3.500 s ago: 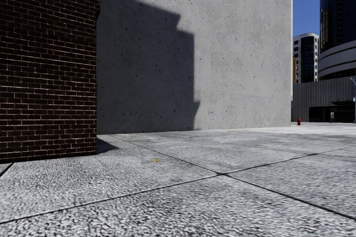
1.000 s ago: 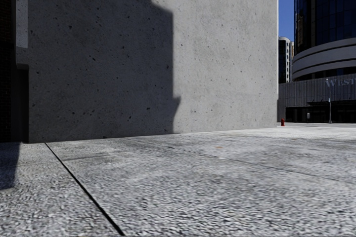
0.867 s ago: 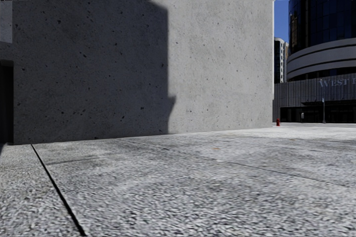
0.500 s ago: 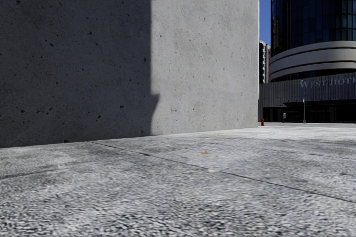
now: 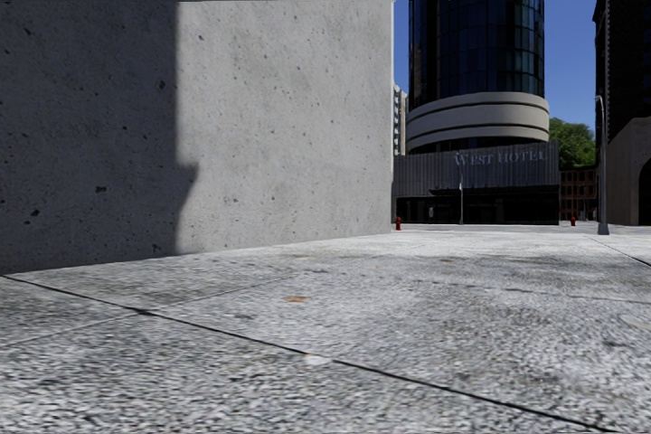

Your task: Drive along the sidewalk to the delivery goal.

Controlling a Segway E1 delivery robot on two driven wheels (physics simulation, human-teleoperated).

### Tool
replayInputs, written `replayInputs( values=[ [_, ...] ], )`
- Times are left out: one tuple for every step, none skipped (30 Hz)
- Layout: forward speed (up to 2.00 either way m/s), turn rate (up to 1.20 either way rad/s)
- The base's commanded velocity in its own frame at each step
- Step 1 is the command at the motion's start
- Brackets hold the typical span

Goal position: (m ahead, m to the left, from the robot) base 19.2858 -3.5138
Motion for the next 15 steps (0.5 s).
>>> replayInputs(
  values=[
    [2.0,-0.59],
    [2.0,-0.59],
    [2.0,-0.59],
    [2.0,-0.59],
    [2.0,-0.59],
    [2.0,-0.59],
    [2.0,-0.59],
    [2.0,-0.59],
    [2.0,-0.59],
    [2.0,-0.59],
    [2.0,-0.59],
    [2.0,-0.59],
    [2.0,-0.59],
    [2.0,-0.59],
    [2.0,-0.59]
  ],
)
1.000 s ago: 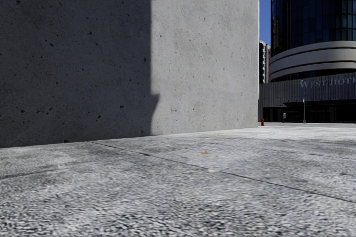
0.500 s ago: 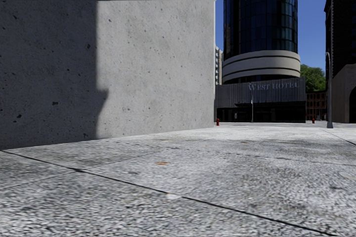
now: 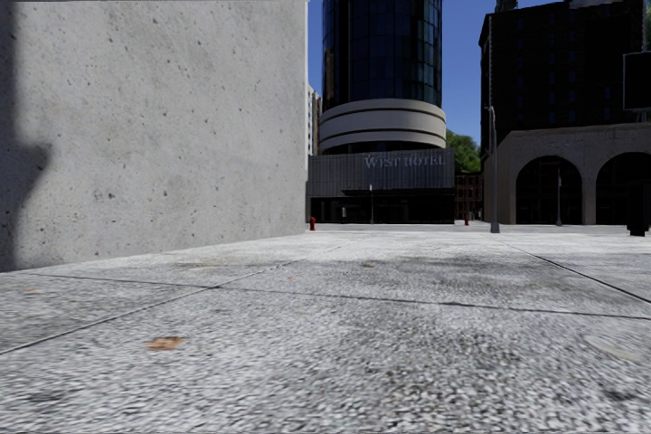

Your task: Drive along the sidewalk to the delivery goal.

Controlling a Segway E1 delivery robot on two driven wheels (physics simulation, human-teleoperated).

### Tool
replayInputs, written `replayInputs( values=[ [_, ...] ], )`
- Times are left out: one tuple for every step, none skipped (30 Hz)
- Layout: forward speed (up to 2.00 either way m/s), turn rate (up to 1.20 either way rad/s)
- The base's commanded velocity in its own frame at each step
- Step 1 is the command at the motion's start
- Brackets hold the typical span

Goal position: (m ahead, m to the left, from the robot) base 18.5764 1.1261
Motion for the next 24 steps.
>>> replayInputs(
  values=[
    [2.0,-0.59],
    [2.0,-0.59],
    [2.0,-0.59],
    [2.0,-0.59],
    [2.0,-0.59],
    [2.0,-0.59],
    [2.0,-0.59],
    [2.0,-0.59],
    [2.0,-0.59],
    [2.0,-0.59],
    [2.0,-0.59],
    [2.0,-0.59],
    [2.0,-0.56],
    [2.0,-0.54],
    [2.0,-0.54],
    [2.0,-0.54],
    [2.0,-0.54],
    [2.0,-0.54],
    [2.0,-0.54],
    [2.0,-0.54],
    [2.0,-0.54],
    [2.0,-0.54],
    [2.0,-0.54],
    [2.0,-0.54]
  ],
)
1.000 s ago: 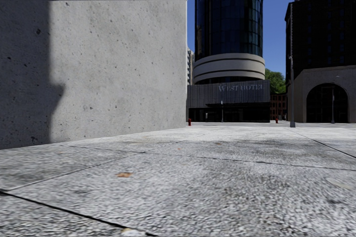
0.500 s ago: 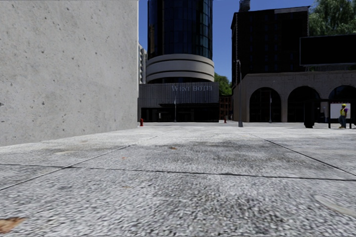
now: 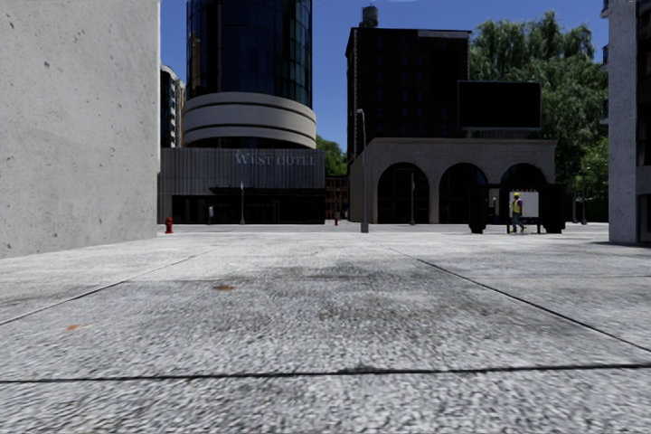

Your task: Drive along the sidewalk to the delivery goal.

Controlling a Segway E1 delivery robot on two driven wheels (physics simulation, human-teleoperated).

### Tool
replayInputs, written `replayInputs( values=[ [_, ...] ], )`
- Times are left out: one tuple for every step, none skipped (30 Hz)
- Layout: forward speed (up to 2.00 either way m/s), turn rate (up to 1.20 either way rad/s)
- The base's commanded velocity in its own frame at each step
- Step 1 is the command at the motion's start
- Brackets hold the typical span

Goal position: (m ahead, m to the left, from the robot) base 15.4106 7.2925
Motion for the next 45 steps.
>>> replayInputs(
  values=[
    [2.0,-0.54],
    [2.0,-0.52],
    [2.0,-0.52],
    [2.0,-0.36],
    [2.0,0.0],
    [2.0,0.0],
    [2.0,0.0],
    [2.0,0.0],
    [2.0,0.0],
    [2.0,0.0],
    [2.0,0.0],
    [2.0,0.0],
    [2.0,0.0],
    [2.0,0.0],
    [2.0,0.0],
    [2.0,0.0],
    [2.0,0.0],
    [2.0,0.0],
    [2.0,0.0],
    [2.0,0.0],
    [2.0,0.0],
    [2.0,0.0],
    [2.0,0.0],
    [2.0,0.0],
    [2.0,0.0],
    [2.0,0.05],
    [2.0,0.05],
    [2.0,0.2],
    [2.0,0.17],
    [2.0,0.17],
    [2.0,0.0],
    [2.0,0.0],
    [2.0,0.0],
    [2.0,0.0],
    [2.0,0.0],
    [2.0,0.0],
    [2.0,0.0],
    [2.0,0.0],
    [2.0,0.0],
    [2.0,0.0],
    [2.0,0.0],
    [2.0,0.0],
    [2.0,0.0],
    [2.0,0.0],
    [2.0,0.0]
  ],
)
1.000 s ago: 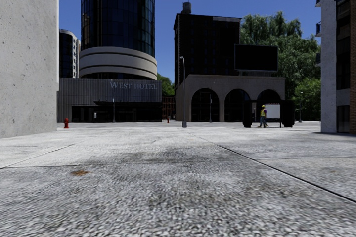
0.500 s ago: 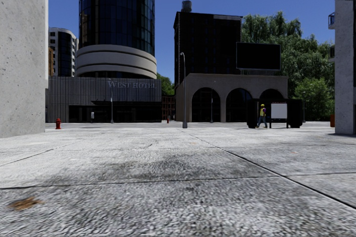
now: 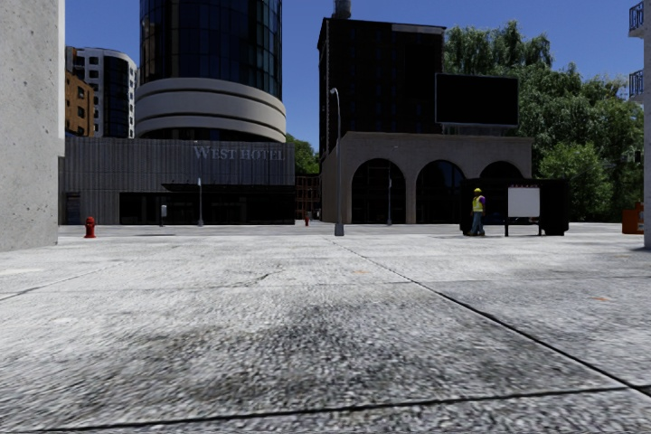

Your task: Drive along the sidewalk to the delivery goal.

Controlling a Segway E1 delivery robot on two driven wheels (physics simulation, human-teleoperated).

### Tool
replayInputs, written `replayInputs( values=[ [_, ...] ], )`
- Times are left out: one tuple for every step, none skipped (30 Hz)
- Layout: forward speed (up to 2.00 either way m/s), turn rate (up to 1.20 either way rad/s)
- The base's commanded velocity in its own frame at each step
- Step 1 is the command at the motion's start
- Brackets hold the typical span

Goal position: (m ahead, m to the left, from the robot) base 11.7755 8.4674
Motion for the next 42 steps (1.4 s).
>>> replayInputs(
  values=[
    [2.0,0.0],
    [2.0,0.0],
    [2.0,0.0],
    [2.0,0.0],
    [2.0,0.0],
    [2.0,0.0],
    [2.0,0.01],
    [2.0,0.15],
    [2.0,0.18],
    [2.0,0.18],
    [2.0,0.19],
    [2.0,0.19],
    [2.0,0.19],
    [2.0,0.19],
    [2.0,0.19],
    [2.0,0.19],
    [2.0,0.19],
    [2.0,0.19],
    [2.0,0.19],
    [2.0,0.19],
    [2.0,0.19],
    [2.0,0.19],
    [2.0,0.19],
    [2.0,0.19],
    [2.0,0.19],
    [2.0,0.19],
    [2.0,0.19],
    [2.0,0.2],
    [2.0,0.2],
    [2.0,0.21],
    [2.0,0.23],
    [2.0,0.26],
    [2.0,0.26],
    [2.0,0.27],
    [2.0,0.28],
    [2.0,0.28],
    [2.0,0.28],
    [2.0,0.29],
    [2.0,0.29],
    [2.0,0.29],
    [2.0,0.29],
    [2.0,0.3]
  ],
)
